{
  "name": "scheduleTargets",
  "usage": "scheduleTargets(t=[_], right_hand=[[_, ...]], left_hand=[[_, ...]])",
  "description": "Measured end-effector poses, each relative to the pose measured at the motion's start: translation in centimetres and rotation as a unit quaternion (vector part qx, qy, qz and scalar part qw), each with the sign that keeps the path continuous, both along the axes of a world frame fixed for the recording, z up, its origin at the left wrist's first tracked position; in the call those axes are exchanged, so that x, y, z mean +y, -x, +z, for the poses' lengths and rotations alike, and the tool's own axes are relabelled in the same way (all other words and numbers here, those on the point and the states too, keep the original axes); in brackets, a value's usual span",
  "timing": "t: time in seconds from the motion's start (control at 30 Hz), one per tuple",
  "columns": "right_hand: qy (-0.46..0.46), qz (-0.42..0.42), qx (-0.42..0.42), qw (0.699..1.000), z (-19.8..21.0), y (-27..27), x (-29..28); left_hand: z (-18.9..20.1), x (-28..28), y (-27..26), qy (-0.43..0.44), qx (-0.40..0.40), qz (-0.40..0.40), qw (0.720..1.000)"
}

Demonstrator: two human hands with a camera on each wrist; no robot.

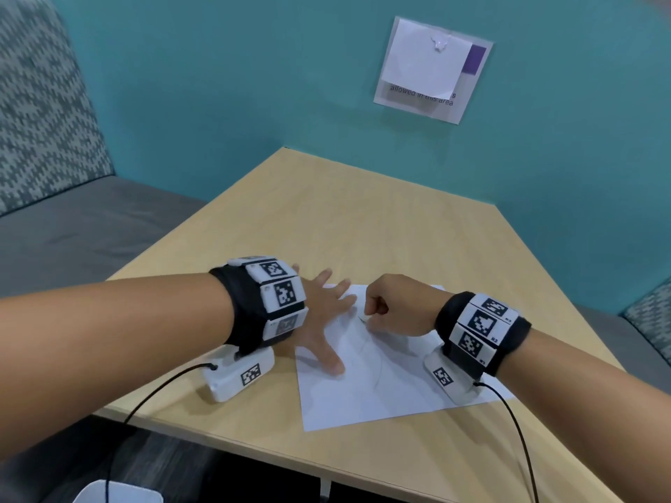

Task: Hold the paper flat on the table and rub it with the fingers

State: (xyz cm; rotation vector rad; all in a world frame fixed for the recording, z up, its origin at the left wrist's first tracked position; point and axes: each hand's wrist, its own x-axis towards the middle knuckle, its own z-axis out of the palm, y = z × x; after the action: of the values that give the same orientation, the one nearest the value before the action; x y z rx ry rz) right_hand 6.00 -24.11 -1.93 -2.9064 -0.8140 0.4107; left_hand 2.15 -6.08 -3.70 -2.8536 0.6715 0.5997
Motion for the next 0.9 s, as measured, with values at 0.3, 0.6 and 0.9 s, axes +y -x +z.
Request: scheduleTargets(t=[0.3, 0.6, 0.9], right_hand=[[-0.009, 0.083, 0.048, 0.995, -0.1, 2.2, 0.5], [0.004, 0.101, 0.052, 0.993, -0.4, 2.0, 1.0], [0.006, 0.103, 0.061, 0.993, -0.2, 2.8, 0.7]], left_hand=[[-1.1, -0.4, -0.7, 0.063, 0.05, -0.007, 0.997], [-1.2, -0.3, -0.7, 0.079, 0.045, 0.003, 0.996], [-1.0, -0.5, -0.7, 0.065, 0.04, -0.005, 0.997]])
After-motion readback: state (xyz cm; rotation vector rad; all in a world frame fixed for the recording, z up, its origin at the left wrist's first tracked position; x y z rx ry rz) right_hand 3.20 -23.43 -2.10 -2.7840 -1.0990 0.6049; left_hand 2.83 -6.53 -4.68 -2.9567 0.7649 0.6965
